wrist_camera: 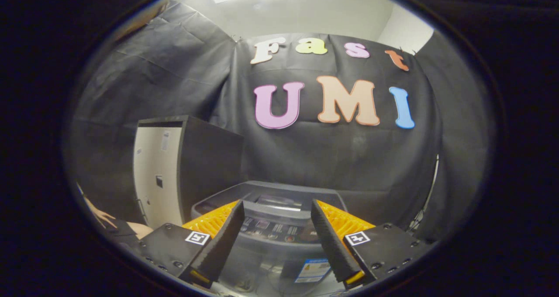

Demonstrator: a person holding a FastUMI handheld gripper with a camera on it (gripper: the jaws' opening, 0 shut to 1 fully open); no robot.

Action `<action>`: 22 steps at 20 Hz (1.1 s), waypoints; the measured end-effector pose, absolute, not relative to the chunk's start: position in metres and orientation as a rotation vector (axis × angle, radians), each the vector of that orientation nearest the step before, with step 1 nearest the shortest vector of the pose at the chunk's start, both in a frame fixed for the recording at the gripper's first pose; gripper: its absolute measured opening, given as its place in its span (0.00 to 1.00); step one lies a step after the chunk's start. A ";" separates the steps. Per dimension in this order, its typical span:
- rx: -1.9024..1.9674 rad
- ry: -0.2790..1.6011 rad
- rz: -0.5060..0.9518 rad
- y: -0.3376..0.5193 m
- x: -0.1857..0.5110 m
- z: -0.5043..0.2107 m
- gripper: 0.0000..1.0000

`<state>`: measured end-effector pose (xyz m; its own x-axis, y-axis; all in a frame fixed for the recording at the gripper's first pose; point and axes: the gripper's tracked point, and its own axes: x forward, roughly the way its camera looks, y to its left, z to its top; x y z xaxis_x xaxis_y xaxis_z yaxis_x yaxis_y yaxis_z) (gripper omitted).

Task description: Put the clothes into the washing machine and then close the washing machine lid.

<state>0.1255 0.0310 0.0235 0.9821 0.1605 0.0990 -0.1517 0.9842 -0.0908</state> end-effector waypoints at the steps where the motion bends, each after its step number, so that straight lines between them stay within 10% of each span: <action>1: -0.070 -0.084 0.165 0.031 0.120 0.012 0.96; 22: -0.017 0.049 0.008 -0.005 0.081 -0.032 0.96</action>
<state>0.0812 -0.0047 -0.0323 0.9988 0.0077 -0.0493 -0.0085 0.9998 -0.0165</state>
